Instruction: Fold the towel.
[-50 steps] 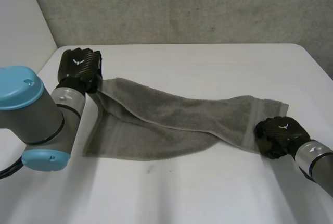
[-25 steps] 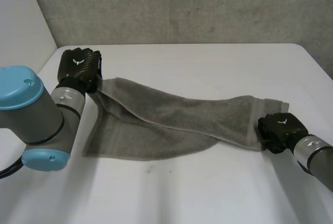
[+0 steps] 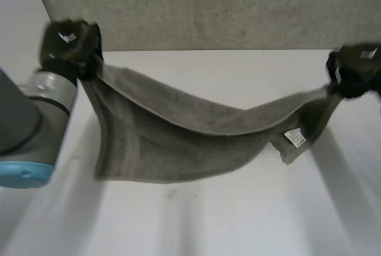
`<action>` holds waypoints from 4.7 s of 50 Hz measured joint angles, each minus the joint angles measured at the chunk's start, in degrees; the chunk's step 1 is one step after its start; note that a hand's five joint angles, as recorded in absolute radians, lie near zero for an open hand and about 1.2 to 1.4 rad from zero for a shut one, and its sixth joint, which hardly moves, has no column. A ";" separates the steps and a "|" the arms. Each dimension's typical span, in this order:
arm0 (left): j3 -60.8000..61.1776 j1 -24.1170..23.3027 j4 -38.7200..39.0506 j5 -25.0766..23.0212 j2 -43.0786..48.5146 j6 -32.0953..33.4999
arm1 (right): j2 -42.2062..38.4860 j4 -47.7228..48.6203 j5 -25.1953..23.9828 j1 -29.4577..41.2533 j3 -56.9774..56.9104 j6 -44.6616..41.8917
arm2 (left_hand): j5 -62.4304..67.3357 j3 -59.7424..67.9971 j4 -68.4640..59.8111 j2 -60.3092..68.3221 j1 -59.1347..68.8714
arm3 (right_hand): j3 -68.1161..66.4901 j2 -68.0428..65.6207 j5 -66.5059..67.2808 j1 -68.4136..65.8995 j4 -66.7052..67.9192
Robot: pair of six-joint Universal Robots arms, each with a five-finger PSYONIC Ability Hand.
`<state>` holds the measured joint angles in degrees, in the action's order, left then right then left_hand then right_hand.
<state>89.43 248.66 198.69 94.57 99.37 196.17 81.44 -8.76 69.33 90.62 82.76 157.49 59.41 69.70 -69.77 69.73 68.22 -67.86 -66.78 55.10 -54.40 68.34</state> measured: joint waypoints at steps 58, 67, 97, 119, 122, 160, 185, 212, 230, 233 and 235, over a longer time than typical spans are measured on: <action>-19.72 7.81 18.67 -12.10 14.22 -3.94 | -13.81 19.02 10.42 11.31 -27.84 -5.09 | 0.00 0.00 -0.01 0.00 0.19 | 0.00 0.00 1.00 0.00 0.01; -2.62 9.04 13.57 -13.46 14.54 -3.47 | -15.59 7.75 4.44 10.76 -11.24 -6.72 | 0.00 0.00 -0.01 0.00 0.19 | 0.00 0.00 1.02 0.00 0.01; 9.63 12.41 3.22 -21.76 14.25 7.83 | -18.34 9.46 -4.26 4.30 13.03 -9.41 | 0.00 0.00 -0.01 0.00 0.19 | 40.94 39.57 -38.15 30.33 -41.51; 9.37 12.43 3.46 -21.62 13.71 7.64 | -19.84 16.98 -7.47 0.82 16.55 -8.30 | 0.00 0.00 -0.01 0.00 0.19 | 38.58 38.16 -36.17 30.54 -39.09; 9.37 12.45 3.46 -21.62 13.73 7.64 | -21.08 16.80 -7.36 1.02 15.43 -7.23 | 0.00 0.00 -0.01 0.00 0.19 | 38.44 38.18 -36.00 30.54 -39.02; 8.18 14.07 -2.84 -21.38 4.57 7.23 | -10.69 11.10 0.35 2.79 1.04 -2.62 | 0.00 0.00 -0.01 0.00 0.19 | 0.41 -0.21 0.01 -0.43 -0.06; -1.47 18.08 -24.45 -20.51 -6.78 -2.01 | -7.21 -24.75 3.73 1.73 -16.70 -19.86 | 0.00 0.00 -0.01 0.00 0.19 | 0.41 -0.21 0.63 -0.43 -0.05; -24.91 12.45 20.14 -15.44 14.38 0.98 | -18.25 25.39 21.39 13.20 -35.24 -13.34 | 0.00 0.00 -0.02 0.00 0.19 | -0.20 -0.20 1.06 -0.43 0.03; -4.12 15.86 14.19 -18.53 18.33 -2.98 | -19.61 14.69 11.56 12.12 -10.75 -13.38 | 0.00 0.00 -0.02 0.00 0.19 | -0.20 -0.20 1.14 -0.43 0.04; 0.55 16.32 13.06 -20.65 19.30 -1.86 | -21.38 13.76 10.81 11.87 -6.62 -13.97 | 0.00 0.00 -0.02 0.00 0.19 | -0.20 -0.20 1.14 -0.43 0.04; 3.55 16.66 11.46 -21.83 19.47 -0.07 | -22.05 12.32 10.62 11.61 -4.18 -15.04 | 0.00 0.00 -0.02 0.00 0.14 | -0.21 -0.20 1.14 -0.43 0.04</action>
<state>92.98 265.32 210.15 72.74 118.84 196.11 59.39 3.56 79.95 102.23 78.59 142.45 59.41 69.70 -69.79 69.73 68.36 -68.06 -66.98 56.24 -54.83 68.38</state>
